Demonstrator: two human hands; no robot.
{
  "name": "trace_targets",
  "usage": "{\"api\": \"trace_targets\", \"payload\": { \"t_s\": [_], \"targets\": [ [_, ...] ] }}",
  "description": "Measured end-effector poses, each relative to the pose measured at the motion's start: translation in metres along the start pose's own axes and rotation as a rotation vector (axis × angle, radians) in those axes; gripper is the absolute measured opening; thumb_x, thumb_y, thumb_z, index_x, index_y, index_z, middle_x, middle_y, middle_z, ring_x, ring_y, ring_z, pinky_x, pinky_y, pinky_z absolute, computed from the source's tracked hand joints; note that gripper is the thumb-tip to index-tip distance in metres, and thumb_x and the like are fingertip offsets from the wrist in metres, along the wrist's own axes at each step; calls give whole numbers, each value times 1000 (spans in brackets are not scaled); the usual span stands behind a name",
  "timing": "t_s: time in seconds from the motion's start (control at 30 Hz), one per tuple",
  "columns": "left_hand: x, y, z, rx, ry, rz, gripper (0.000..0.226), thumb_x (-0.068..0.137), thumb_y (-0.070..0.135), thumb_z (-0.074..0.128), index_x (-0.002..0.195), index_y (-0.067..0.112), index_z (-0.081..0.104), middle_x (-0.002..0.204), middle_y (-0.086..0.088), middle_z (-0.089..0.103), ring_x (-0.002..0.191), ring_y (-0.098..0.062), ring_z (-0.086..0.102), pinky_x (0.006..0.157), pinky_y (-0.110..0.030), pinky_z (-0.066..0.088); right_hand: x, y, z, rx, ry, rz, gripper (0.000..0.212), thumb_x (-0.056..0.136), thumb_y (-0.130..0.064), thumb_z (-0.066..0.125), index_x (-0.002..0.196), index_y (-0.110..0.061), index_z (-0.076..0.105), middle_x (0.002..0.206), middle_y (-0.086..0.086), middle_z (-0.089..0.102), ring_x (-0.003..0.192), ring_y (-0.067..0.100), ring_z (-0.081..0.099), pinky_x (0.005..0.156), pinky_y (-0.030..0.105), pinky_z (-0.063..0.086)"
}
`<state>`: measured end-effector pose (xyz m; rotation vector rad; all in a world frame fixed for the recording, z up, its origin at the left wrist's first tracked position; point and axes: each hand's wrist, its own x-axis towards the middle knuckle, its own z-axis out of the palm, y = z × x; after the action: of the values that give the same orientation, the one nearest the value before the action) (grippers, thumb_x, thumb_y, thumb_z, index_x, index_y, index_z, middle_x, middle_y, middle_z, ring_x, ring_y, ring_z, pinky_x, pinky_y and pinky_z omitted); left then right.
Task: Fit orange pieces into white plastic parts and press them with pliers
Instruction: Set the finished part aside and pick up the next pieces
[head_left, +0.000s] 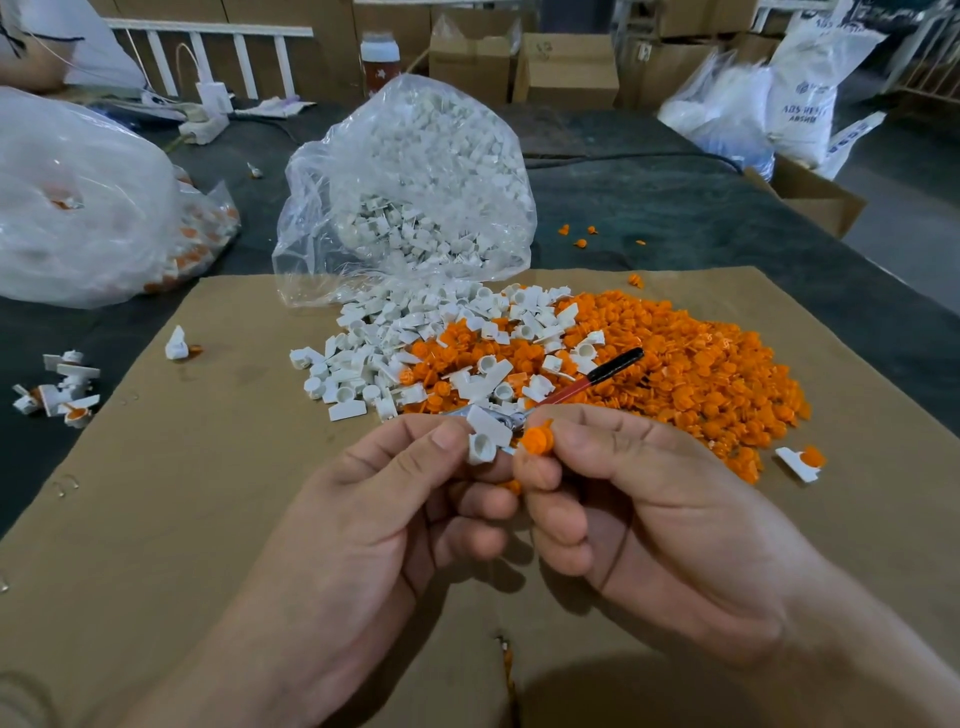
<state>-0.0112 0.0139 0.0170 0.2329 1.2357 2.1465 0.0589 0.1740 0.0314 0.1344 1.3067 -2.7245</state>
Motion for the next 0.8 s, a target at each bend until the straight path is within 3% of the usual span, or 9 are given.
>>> {"api": "trace_targets", "payload": {
  "t_s": [0.1,0.2,0.27,0.4,0.47,0.57,0.63,0.8],
  "targets": [
    [0,-1,-2,-1,-1,5,16,69,15,84,81,8,76,81,-22,70,58,-17,66,45,-22,53,0,-1,0,20,2,10,10,85,-15,62,87,-6,66,73,9,58,51,12,52,45,23,44],
    [-1,0,-4,-27,-15,16,36,60,29,93,85,8,76,80,-20,71,62,-19,68,49,-22,54,0,1,0,-49,21,-31,10,86,-15,62,88,-7,68,73,9,60,52,13,55,46,24,46],
    [0,-1,-5,-44,-3,17,46,54,24,97,90,6,76,84,-24,72,67,-22,71,53,-24,57,0,4,0,-223,100,-118,10,84,-17,64,86,-12,72,71,10,64,53,15,59,48,28,49],
    [2,-2,-7,-52,1,36,28,59,10,81,86,5,78,84,-25,73,70,-23,73,58,-23,58,-5,11,1,-738,272,-320,11,84,-28,64,92,-29,72,70,6,69,60,19,65,55,39,58],
    [2,-4,-8,-73,-9,29,29,59,6,80,87,4,77,84,-23,73,70,-23,74,59,-24,59,-7,13,3,-911,318,-416,13,85,-31,63,94,-36,69,74,-3,70,63,11,66,57,33,60],
    [2,-5,-8,-63,-13,33,34,54,-9,81,85,4,77,83,-22,73,69,-23,74,58,-25,59,-8,15,6,-1253,363,-583,11,88,-31,61,96,-38,64,85,-17,67,78,4,65,61,12,50],
    [1,-6,-7,-70,-13,37,30,53,-5,79,83,4,77,80,-22,73,65,-23,73,55,-26,59,-8,14,7,-1366,382,-631,9,88,-32,60,96,-37,63,88,-19,64,86,3,63,64,9,46],
    [3,-9,-8,-44,-9,75,31,54,-3,80,84,4,77,81,-20,73,69,-23,74,59,-25,59,-7,14,8,-1490,378,-681,5,90,-31,58,93,-33,62,85,-17,60,84,2,59,66,18,46]
  ]
}}
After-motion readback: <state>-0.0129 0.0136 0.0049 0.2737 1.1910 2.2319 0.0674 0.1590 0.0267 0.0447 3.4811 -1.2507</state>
